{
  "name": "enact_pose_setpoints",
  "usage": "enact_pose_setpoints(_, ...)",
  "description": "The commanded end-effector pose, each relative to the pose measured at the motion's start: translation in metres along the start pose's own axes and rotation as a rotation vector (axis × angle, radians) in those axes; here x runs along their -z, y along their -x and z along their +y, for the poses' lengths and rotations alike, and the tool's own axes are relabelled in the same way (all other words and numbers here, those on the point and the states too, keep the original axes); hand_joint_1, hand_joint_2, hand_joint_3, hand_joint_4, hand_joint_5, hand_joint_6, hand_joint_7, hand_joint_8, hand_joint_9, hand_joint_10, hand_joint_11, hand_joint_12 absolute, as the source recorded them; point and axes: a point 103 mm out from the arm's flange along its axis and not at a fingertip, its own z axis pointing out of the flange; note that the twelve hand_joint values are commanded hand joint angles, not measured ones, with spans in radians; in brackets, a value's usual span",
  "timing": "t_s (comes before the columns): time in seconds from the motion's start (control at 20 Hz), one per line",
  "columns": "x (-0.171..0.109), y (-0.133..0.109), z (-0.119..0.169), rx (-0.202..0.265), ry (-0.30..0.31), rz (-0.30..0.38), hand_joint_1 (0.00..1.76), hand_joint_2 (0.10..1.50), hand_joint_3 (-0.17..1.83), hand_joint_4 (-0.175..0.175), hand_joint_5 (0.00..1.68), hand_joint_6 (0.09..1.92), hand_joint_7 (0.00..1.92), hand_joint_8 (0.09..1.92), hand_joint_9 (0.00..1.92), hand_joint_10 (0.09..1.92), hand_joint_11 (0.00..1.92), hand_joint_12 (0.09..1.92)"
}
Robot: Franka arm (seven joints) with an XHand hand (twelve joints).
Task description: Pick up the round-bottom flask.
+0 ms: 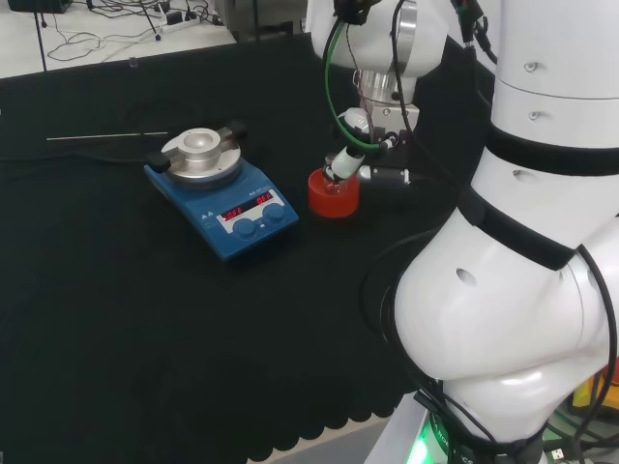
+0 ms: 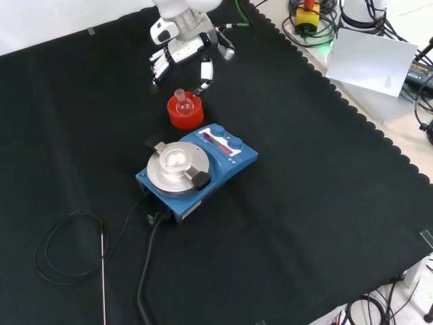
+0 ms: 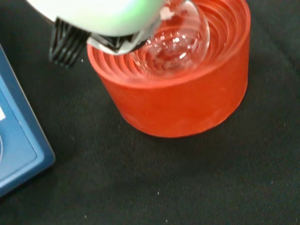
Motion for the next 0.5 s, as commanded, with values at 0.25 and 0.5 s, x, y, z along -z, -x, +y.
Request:
enact_pose_setpoints(0.25,-0.005,-0.003,0.001,0.009,0.033,-0.005,1.04,0.56,0.77,-0.010,0.99,0.92,0.01,0.59,0.25,0.73,0.04,1.45)
enact_pose_setpoints(0.5,-0.004,0.001,0.002,0.011,0.050,-0.014,1.11,0.64,0.71,0.170,1.21,0.78,0.05,0.63,0.31,0.71,0.11,1.43)
